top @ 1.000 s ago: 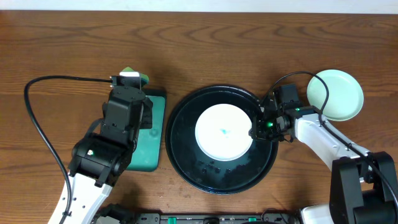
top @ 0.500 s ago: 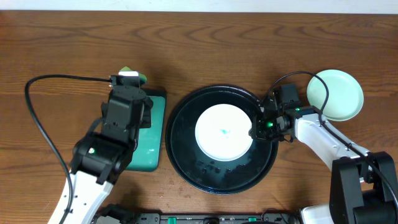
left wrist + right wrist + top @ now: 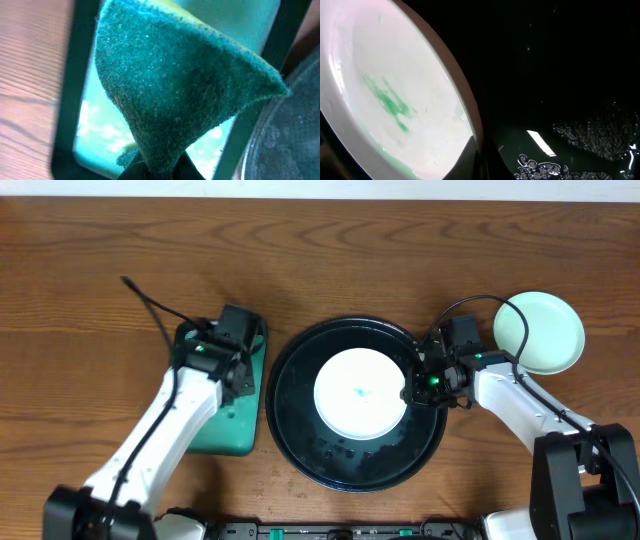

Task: Clean dirty plates on tray and stack at the side
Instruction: 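Grasp the sponge from the water tray with the left gripper, then scrub the white plate with the sponge in the left gripper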

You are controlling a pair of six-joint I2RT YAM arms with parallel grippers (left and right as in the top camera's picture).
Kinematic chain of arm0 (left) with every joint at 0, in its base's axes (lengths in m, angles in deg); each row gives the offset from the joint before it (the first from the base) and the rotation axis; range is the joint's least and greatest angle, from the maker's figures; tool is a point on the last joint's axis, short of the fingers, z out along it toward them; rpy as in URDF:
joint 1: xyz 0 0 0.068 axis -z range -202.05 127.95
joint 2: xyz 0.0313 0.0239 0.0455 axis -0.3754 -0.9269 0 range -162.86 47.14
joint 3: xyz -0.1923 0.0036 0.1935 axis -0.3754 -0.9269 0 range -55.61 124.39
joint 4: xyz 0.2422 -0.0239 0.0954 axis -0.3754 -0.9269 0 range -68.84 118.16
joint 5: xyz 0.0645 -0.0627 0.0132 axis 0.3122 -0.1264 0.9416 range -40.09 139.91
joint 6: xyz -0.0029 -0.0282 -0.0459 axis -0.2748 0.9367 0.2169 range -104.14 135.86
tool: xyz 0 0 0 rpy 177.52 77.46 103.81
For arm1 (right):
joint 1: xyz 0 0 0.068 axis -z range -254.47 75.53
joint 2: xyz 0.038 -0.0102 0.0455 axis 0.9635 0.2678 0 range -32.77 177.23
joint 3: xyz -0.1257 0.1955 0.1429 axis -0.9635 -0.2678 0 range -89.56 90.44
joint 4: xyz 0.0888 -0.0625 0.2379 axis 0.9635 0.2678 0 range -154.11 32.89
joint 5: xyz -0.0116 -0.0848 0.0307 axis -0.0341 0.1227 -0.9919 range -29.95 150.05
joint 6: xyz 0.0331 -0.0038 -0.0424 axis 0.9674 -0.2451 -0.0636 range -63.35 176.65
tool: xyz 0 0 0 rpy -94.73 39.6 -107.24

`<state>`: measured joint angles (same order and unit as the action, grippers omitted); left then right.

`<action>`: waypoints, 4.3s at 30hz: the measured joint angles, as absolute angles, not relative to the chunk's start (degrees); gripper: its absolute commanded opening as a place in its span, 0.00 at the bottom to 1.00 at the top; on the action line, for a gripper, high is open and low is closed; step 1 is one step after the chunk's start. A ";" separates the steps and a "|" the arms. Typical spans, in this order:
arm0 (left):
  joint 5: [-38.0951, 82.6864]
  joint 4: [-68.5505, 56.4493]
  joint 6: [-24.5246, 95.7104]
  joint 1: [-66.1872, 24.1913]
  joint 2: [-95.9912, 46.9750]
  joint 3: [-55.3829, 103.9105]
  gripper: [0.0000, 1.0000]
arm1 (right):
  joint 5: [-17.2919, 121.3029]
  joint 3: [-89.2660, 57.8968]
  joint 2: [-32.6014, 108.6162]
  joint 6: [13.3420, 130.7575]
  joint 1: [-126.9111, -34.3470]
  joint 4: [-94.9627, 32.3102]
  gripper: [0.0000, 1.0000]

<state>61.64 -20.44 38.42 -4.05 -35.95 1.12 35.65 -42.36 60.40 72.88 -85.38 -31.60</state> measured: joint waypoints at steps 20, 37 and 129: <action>35.83 -9.86 44.70 8.43 -37.90 5.60 0.07 | 35.86 -43.26 60.40 76.64 -89.58 -31.86 0.02; 33.07 -8.38 55.12 15.45 -55.93 5.75 0.07 | 39.06 -43.28 63.09 88.29 -96.77 -36.08 0.01; 8.24 7.58 46.07 16.15 -64.15 6.97 0.07 | 36.43 -42.03 63.74 90.39 -97.25 -27.64 0.02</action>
<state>8.24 7.58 46.07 16.15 -64.15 6.97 36.43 -42.03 63.74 90.39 -97.25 -27.64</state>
